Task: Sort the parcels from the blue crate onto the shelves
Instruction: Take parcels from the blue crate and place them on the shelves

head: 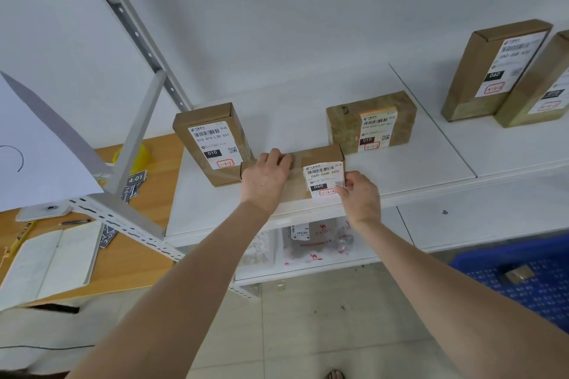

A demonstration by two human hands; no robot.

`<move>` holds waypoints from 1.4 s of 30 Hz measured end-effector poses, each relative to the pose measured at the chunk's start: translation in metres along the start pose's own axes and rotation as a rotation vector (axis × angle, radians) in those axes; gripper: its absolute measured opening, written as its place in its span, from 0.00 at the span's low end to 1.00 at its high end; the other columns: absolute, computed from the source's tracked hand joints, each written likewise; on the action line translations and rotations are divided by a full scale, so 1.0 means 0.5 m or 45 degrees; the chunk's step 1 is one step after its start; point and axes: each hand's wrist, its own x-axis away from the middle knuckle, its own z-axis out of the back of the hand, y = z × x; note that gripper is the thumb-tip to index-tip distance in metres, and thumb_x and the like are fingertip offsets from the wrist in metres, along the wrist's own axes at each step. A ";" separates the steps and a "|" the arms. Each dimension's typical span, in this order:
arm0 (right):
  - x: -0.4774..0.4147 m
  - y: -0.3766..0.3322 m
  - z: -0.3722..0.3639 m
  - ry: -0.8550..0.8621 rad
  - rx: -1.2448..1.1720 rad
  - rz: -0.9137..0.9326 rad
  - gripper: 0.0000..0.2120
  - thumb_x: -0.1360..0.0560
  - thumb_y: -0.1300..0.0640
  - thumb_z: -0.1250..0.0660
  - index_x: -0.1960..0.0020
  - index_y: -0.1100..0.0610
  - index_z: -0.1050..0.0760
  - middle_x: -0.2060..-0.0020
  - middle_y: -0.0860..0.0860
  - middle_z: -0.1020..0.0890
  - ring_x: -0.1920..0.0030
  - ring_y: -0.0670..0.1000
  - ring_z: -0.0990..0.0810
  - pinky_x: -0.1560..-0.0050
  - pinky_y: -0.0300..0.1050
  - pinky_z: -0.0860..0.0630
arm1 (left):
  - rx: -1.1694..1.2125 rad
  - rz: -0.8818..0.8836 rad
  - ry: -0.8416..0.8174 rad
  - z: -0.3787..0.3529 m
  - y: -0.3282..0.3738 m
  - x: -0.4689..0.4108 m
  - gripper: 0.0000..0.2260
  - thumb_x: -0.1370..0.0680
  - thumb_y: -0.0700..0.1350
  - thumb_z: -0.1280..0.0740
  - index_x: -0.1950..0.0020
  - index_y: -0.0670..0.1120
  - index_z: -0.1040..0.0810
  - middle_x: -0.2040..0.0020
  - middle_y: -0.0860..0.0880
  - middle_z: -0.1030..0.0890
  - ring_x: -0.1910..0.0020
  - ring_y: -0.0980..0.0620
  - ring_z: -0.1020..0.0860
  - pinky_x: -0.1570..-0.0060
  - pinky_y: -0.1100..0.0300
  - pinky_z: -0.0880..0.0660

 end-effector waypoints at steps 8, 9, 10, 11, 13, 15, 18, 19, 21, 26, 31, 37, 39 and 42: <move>-0.007 -0.010 0.005 0.033 0.167 -0.064 0.08 0.21 0.55 0.36 0.47 0.58 0.24 0.51 0.53 0.17 0.52 0.57 0.20 0.58 0.45 0.28 | -0.102 -0.059 0.069 -0.002 0.000 0.002 0.23 0.48 0.34 0.21 0.56 0.46 0.20 0.64 0.49 0.24 0.68 0.49 0.25 0.79 0.66 0.42; -0.007 -0.011 0.004 0.038 0.167 -0.067 0.08 0.21 0.55 0.37 0.47 0.58 0.24 0.51 0.54 0.17 0.52 0.57 0.20 0.58 0.45 0.28 | -0.110 -0.056 0.072 -0.002 0.001 0.003 0.22 0.47 0.33 0.22 0.56 0.45 0.20 0.64 0.49 0.24 0.68 0.49 0.25 0.79 0.66 0.42; -0.005 -0.011 0.002 0.043 0.159 -0.076 0.08 0.21 0.55 0.36 0.47 0.58 0.24 0.51 0.54 0.18 0.52 0.57 0.20 0.57 0.46 0.27 | -0.115 -0.051 0.074 -0.002 0.002 0.003 0.22 0.47 0.33 0.22 0.56 0.45 0.20 0.64 0.49 0.24 0.68 0.48 0.25 0.79 0.66 0.41; -0.004 -0.011 0.000 0.048 0.140 -0.094 0.08 0.21 0.55 0.36 0.47 0.58 0.24 0.51 0.54 0.18 0.51 0.57 0.20 0.55 0.47 0.25 | -0.119 -0.046 0.076 -0.001 0.004 0.004 0.22 0.47 0.33 0.22 0.56 0.45 0.20 0.64 0.49 0.24 0.68 0.48 0.25 0.79 0.66 0.41; 0.000 -0.011 -0.003 0.065 0.084 -0.129 0.07 0.21 0.55 0.36 0.47 0.59 0.24 0.51 0.54 0.18 0.51 0.57 0.20 0.53 0.48 0.24 | -0.122 -0.039 0.084 0.001 0.006 0.004 0.22 0.47 0.32 0.22 0.56 0.45 0.20 0.64 0.49 0.24 0.68 0.48 0.25 0.79 0.66 0.41; 0.002 -0.012 -0.005 0.084 0.028 -0.160 0.07 0.22 0.56 0.35 0.48 0.59 0.24 0.52 0.54 0.18 0.51 0.56 0.20 0.55 0.46 0.25 | -0.118 -0.036 0.081 0.001 0.006 0.004 0.22 0.47 0.32 0.22 0.56 0.45 0.20 0.64 0.49 0.24 0.68 0.48 0.25 0.79 0.66 0.41; 0.004 -0.009 -0.006 0.103 -0.007 -0.169 0.05 0.22 0.57 0.36 0.50 0.59 0.24 0.53 0.54 0.18 0.54 0.55 0.20 0.59 0.44 0.27 | -0.103 -0.031 0.056 -0.001 0.003 0.004 0.22 0.48 0.33 0.21 0.57 0.45 0.20 0.64 0.49 0.24 0.68 0.48 0.25 0.80 0.66 0.42; 0.005 -0.008 -0.006 0.107 -0.009 -0.163 0.04 0.22 0.58 0.36 0.50 0.59 0.24 0.54 0.54 0.18 0.55 0.55 0.20 0.59 0.44 0.26 | -0.094 -0.035 0.045 -0.001 0.003 0.004 0.22 0.48 0.34 0.21 0.57 0.45 0.21 0.63 0.49 0.24 0.68 0.48 0.25 0.80 0.66 0.41; 0.005 -0.006 -0.007 0.115 -0.015 -0.152 0.04 0.22 0.59 0.36 0.51 0.59 0.24 0.54 0.54 0.18 0.55 0.54 0.20 0.58 0.46 0.24 | -0.080 -0.042 0.035 -0.001 0.002 0.005 0.22 0.48 0.35 0.21 0.57 0.46 0.21 0.63 0.49 0.24 0.67 0.49 0.24 0.80 0.65 0.40; 0.013 -0.009 -0.010 0.131 -0.014 -0.139 0.06 0.22 0.62 0.39 0.48 0.59 0.24 0.53 0.54 0.18 0.53 0.54 0.20 0.55 0.47 0.23 | -0.076 -0.025 0.070 0.000 0.005 0.007 0.22 0.47 0.33 0.22 0.56 0.45 0.21 0.62 0.48 0.24 0.67 0.48 0.24 0.78 0.66 0.41; 0.037 -0.006 -0.022 0.104 0.044 -0.061 0.07 0.23 0.65 0.40 0.47 0.61 0.26 0.51 0.56 0.22 0.54 0.54 0.23 0.54 0.47 0.24 | -0.064 -0.017 0.086 -0.003 0.008 0.010 0.22 0.46 0.31 0.23 0.55 0.45 0.20 0.61 0.48 0.22 0.66 0.47 0.23 0.79 0.65 0.39; 0.049 -0.011 -0.025 -0.018 0.081 0.004 0.21 0.23 0.66 0.40 0.31 0.60 0.33 0.38 0.56 0.28 0.45 0.56 0.22 0.45 0.48 0.23 | -0.028 -0.022 0.093 0.005 0.012 0.001 0.23 0.47 0.30 0.22 0.55 0.44 0.19 0.61 0.48 0.22 0.66 0.47 0.22 0.79 0.66 0.40; 0.053 -0.012 -0.027 -0.091 0.157 0.021 0.26 0.23 0.65 0.40 0.26 0.61 0.40 0.33 0.56 0.34 0.44 0.58 0.22 0.45 0.48 0.24 | -0.014 -0.018 0.093 0.006 0.013 -0.002 0.23 0.47 0.30 0.22 0.55 0.44 0.19 0.61 0.47 0.21 0.66 0.46 0.22 0.80 0.66 0.39; 0.053 -0.013 -0.031 -0.153 0.252 0.034 0.30 0.22 0.63 0.40 0.24 0.62 0.48 0.29 0.56 0.40 0.47 0.58 0.21 0.48 0.47 0.24 | 0.000 -0.022 0.109 0.000 0.013 -0.008 0.22 0.47 0.30 0.23 0.56 0.43 0.19 0.61 0.47 0.21 0.66 0.46 0.22 0.80 0.66 0.37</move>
